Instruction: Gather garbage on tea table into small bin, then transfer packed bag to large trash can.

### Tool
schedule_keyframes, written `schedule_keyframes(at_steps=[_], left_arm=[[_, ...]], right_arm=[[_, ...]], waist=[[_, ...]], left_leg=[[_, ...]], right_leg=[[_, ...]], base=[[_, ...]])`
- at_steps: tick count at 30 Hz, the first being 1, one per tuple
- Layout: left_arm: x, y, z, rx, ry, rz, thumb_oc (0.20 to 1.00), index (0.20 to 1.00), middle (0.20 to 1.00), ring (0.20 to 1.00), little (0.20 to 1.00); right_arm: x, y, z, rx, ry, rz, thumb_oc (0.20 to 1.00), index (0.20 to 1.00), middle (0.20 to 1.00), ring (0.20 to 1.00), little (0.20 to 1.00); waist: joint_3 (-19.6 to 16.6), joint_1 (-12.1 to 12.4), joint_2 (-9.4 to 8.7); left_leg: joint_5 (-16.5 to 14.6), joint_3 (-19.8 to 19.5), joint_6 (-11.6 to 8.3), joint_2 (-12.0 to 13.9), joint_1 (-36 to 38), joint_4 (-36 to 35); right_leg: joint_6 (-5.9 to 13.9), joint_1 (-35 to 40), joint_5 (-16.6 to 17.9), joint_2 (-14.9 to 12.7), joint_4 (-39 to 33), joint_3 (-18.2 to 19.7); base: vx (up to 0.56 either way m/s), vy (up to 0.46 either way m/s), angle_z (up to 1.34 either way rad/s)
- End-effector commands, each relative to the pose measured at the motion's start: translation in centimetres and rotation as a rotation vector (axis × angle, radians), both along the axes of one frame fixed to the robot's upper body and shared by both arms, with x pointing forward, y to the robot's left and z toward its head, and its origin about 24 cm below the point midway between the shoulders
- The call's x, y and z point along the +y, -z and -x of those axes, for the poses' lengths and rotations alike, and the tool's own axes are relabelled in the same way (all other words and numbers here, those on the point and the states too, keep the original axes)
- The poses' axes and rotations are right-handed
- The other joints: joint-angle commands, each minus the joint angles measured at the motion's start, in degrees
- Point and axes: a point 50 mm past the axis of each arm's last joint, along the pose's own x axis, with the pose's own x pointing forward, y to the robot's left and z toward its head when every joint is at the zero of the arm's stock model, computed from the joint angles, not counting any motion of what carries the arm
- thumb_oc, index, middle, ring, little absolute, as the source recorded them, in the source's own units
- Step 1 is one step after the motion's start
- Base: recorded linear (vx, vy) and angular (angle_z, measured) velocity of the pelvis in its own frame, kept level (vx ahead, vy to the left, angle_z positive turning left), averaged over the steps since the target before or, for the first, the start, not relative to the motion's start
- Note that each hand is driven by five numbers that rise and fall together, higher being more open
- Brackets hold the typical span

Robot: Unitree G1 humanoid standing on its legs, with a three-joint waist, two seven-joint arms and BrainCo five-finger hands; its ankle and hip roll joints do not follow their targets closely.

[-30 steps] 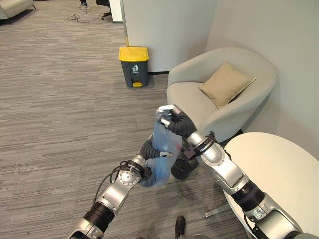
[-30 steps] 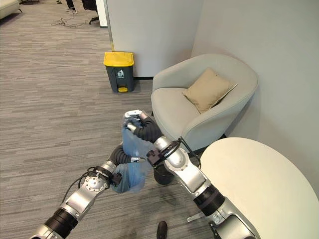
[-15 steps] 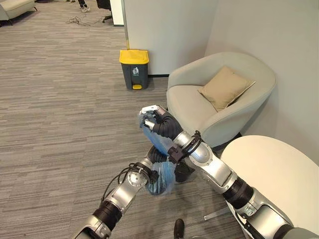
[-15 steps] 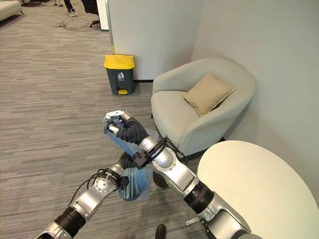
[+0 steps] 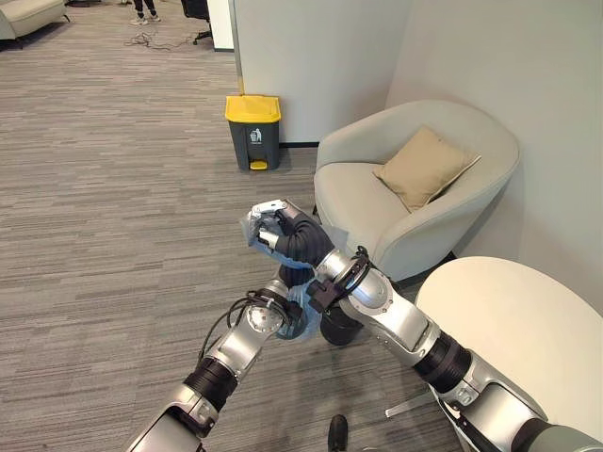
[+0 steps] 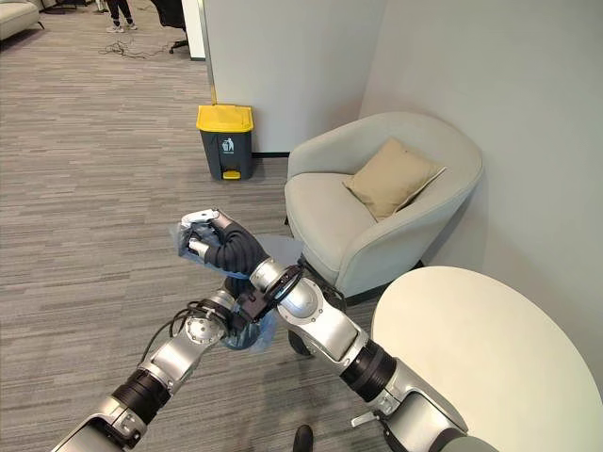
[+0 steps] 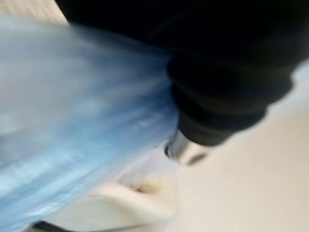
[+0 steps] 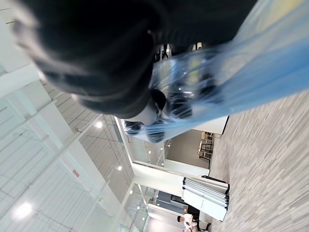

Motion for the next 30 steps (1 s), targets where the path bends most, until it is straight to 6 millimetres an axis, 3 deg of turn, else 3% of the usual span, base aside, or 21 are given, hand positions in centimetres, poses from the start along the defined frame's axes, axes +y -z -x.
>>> schedule_keyframes(at_steps=[1, 4, 6, 7, 8, 12, 14, 16, 18, 23, 24, 25, 27, 29, 30], left_arm=[[-1.4, -4.6, -1.4, -0.185, 0.039, 0.152, 0.200, 0.200, 0.200, 0.200, 0.200], [-1.0, -5.0, -0.9, -0.198, 0.042, 0.190, 0.200, 0.200, 0.200, 0.200, 0.200], [0.0, -5.4, -0.3, -0.220, 0.031, 0.214, 0.200, 0.200, 0.200, 0.200, 0.200], [0.5, -5.3, 0.0, -0.222, 0.021, 0.207, 0.200, 0.200, 0.200, 0.200, 0.200], [1.0, -5.5, 0.2, -0.234, 0.010, 0.213, 0.200, 0.200, 0.200, 0.200, 0.200], [2.8, -3.9, 1.5, -0.162, -0.073, 0.334, 0.200, 0.200, 0.200, 0.200, 0.200], [3.2, -3.7, 1.7, -0.155, -0.090, 0.335, 0.200, 0.200, 0.200, 0.200, 0.200], [4.8, -2.1, 2.5, -0.096, -0.163, 0.363, 0.200, 0.200, 0.200, 0.200, 0.200], [5.5, -1.3, 2.9, -0.060, -0.197, 0.378, 0.200, 0.200, 0.200, 0.200, 0.200], [8.3, 1.2, 4.8, 0.037, -0.294, 0.380, 0.200, 0.200, 0.200, 0.200, 0.200], [10.1, 2.3, 6.0, 0.079, -0.331, 0.351, 0.200, 0.200, 0.200, 0.200, 0.200], [10.1, 2.3, 6.0, 0.079, -0.331, 0.351, 0.200, 0.200, 0.200, 0.200, 0.200], [12.2, 3.6, 7.8, 0.135, -0.376, 0.295, 0.200, 0.200, 0.200, 0.200, 0.200], [13.5, 4.6, 9.0, 0.183, -0.418, 0.283, 0.200, 0.200, 0.200, 0.200, 0.200], [13.5, 4.6, 9.0, 0.184, -0.418, 0.283, 0.200, 0.200, 0.200, 0.200, 0.200]], right_arm=[[1.2, -4.1, 0.3, -0.131, -0.058, -0.123, 0.200, 0.200, 0.200, 0.200, 0.200], [0.8, -3.5, 0.1, -0.145, -0.037, -0.070, 0.200, 0.200, 0.200, 0.200, 0.200], [-0.9, -3.4, -0.6, -0.236, 0.051, 0.027, 0.225, 0.225, 0.225, 0.225, 0.225], [-1.9, -3.6, -0.7, -0.310, 0.103, 0.089, 0.658, 0.658, 0.658, 0.658, 0.658], [-2.9, -3.7, -1.0, -0.360, 0.164, 0.131, 1.000, 1.000, 1.000, 1.000, 1.000], [-6.1, -3.5, -1.4, -0.498, 0.368, 0.253, 1.000, 1.000, 1.000, 1.000, 1.000], [-6.7, -3.6, -1.4, -0.526, 0.408, 0.271, 1.000, 1.000, 1.000, 1.000, 1.000], [-8.9, -3.5, -1.4, -0.588, 0.540, 0.321, 1.000, 1.000, 1.000, 1.000, 1.000], [-9.9, -3.2, -1.4, -0.580, 0.582, 0.332, 1.000, 1.000, 1.000, 1.000, 1.000], [-13.9, 1.6, -1.2, -0.316, 0.669, 0.380, 1.000, 1.000, 1.000, 1.000, 1.000], [-16.3, 5.6, -0.5, -0.094, 0.693, 0.405, 1.000, 1.000, 1.000, 1.000, 1.000], [-16.3, 5.6, -0.5, -0.094, 0.693, 0.405, 1.000, 1.000, 1.000, 1.000, 1.000], [-19.0, 9.2, 0.8, 0.088, 0.738, 0.459, 1.000, 1.000, 1.000, 1.000, 1.000], [-20.8, 11.4, 1.8, 0.191, 0.780, 0.513, 1.000, 1.000, 1.000, 1.000, 1.000], [-20.8, 11.4, 1.8, 0.191, 0.780, 0.513, 1.000, 1.000, 1.000, 1.000, 1.000]], waist=[[1.14, 0.27, -0.14], [1.11, 0.39, -0.08], [1.18, 0.57, -0.18], [1.15, 0.52, -0.10], [1.12, 0.43, -0.03], [0.90, 0.25, 0.23], [0.88, 0.21, 0.29], [0.72, -0.10, 0.55], [0.63, -0.28, 0.65], [0.55, -0.77, 0.91], [0.66, -1.03, 1.05], [0.65, -1.03, 1.04], [1.08, -1.16, 1.21], [1.38, -1.14, 1.34], [1.33, -1.16, 1.33]], left_leg=[[-3.21, -1.29, 0.38, -0.69, -1.32, -0.38], [-3.29, -1.30, 0.38, -0.75, -1.21, -0.38], [-3.36, -1.35, 0.36, -0.72, -1.12, -0.38], [-3.40, -1.38, 0.38, -0.68, -1.08, -0.37], [-3.44, -1.36, 0.40, -0.65, -1.04, -0.38], [-3.56, -1.40, 0.58, -0.64, -0.76, -0.34], [-3.58, -1.41, 0.62, -0.67, -0.74, -0.32], [-3.65, -1.40, 0.65, -0.52, -0.49, -0.35], [-3.64, -1.42, 0.65, -0.50, -0.42, -0.36], [-3.56, -1.46, 0.68, -0.56, -0.33, -0.38], [-3.53, -1.51, 0.64, -0.54, -0.25, -0.35], [-3.53, -1.51, 0.64, -0.54, -0.26, -0.35], [-3.55, -1.73, 0.55, -0.59, -0.31, -0.24], [-3.53, -1.95, 0.49, -0.61, -0.43, -0.17], [-3.54, -1.97, 0.49, -0.61, -0.43, -0.17]], right_leg=[[6.17, 6.49, -11.76, -2.59, 2.02, 2.08], [6.19, 6.63, -11.80, -2.58, 1.96, 2.08], [6.24, 6.80, -11.81, -2.55, 1.79, 2.00], [6.31, 6.88, -11.79, -2.55, 1.69, 2.08], [6.37, 6.96, -11.76, -2.54, 1.55, 2.22], [6.39, 7.29, -11.80, -2.44, 1.38, 2.37], [6.43, 7.34, -11.79, -2.39, 1.36, 2.44], [6.46, 7.60, -11.86, -2.36, 1.12, 2.57], [6.46, 7.74, -11.87, -2.33, 1.08, 2.53], [6.42, 8.00, -11.98, -2.28, 1.04, 2.46], [6.40, 7.99, -12.12, -2.25, 1.18, 2.38], [6.40, 7.99, -12.12, -2.25, 1.18, 2.38], [6.34, 8.04, -12.37, -2.21, 1.36, 2.06], [6.31, 8.01, -12.51, -2.15, 1.47, 1.91], [6.31, 8.01, -12.53, -2.16, 1.48, 1.89]], base=[[0.00, 0.000, 0.00], [0.01, -0.008, 0.00], [0.03, -0.030, 0.00], [0.00, 0.000, 0.00], [0.02, -0.033, 0.01], [0.01, -0.029, -0.05], [0.00, -0.013, -0.05], [0.00, 0.000, 0.00], [0.00, 0.000, 0.00], [0.00, 0.000, 0.00], [0.00, 0.000, 0.00], [0.00, 0.000, 0.00], [0.00, 0.000, 0.00], [0.00, -0.006, 0.04], [-0.01, -0.013, 0.08]])
